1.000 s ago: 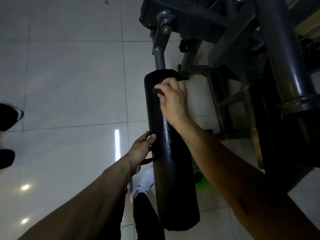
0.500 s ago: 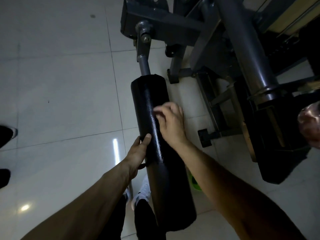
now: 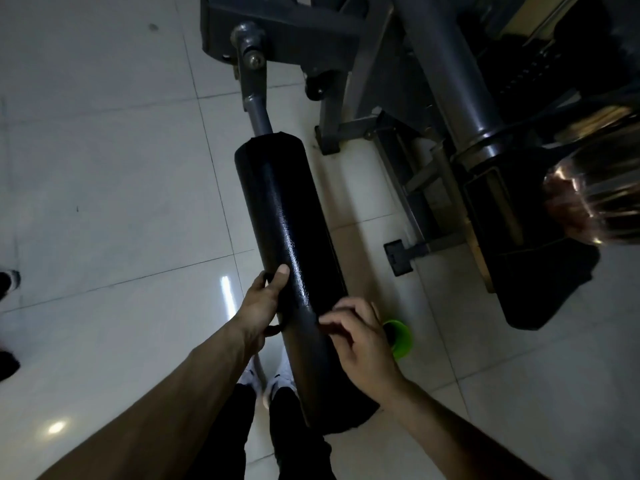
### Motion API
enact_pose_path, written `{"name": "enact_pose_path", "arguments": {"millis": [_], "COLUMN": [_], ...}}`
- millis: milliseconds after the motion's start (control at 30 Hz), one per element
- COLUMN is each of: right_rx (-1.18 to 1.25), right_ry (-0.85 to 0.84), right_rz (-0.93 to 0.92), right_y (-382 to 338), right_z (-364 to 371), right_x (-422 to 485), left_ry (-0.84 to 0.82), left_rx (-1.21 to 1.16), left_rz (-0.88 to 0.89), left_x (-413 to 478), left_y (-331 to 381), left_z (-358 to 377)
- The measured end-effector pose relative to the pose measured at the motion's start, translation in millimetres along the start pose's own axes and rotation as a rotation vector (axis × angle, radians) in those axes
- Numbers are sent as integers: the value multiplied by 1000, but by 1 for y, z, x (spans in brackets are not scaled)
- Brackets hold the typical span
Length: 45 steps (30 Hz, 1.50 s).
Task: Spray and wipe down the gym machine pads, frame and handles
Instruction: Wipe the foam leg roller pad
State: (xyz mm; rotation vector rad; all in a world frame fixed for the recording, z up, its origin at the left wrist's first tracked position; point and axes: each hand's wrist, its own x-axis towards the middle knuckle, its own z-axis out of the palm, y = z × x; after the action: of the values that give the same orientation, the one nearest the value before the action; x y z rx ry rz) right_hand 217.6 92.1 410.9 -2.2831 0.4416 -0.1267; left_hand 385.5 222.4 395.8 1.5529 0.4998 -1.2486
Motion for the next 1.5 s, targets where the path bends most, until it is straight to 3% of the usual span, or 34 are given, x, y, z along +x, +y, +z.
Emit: {"name": "enact_pose_path", "arguments": {"millis": [233,400,600,767,867,1033,1233,1500], "right_rx": [129,15,-23,-160,-224,-367,-348,-294], "right_ry": [282,174,127,268,266,66,-37,276], "right_rz": [216,68,95,113,131,-52,-103,132], "right_y": [-11,-6,-8,-30,-37,-30,-23,-46], "right_z": [26,21,26,47,53,42,35,59], "right_x": [149,58,-56,50,102,10,-95,53], "left_ry": [29,-83,-189,-182,-160,-153,-139,-132], "left_rx": [34,59,-21,-44,-41,-32,-94,-123], "left_rz": [26,-51,-101,-70,-72,-76,-109,-120], "left_x": [1,-5,-24,-25,-24,-27,-24,-25], "left_y": [-2,-23,-54,-56,-58,-57,-64,-80], "left_z": [-1,-9,-13,-14,-15,-13,-8,-9]}}
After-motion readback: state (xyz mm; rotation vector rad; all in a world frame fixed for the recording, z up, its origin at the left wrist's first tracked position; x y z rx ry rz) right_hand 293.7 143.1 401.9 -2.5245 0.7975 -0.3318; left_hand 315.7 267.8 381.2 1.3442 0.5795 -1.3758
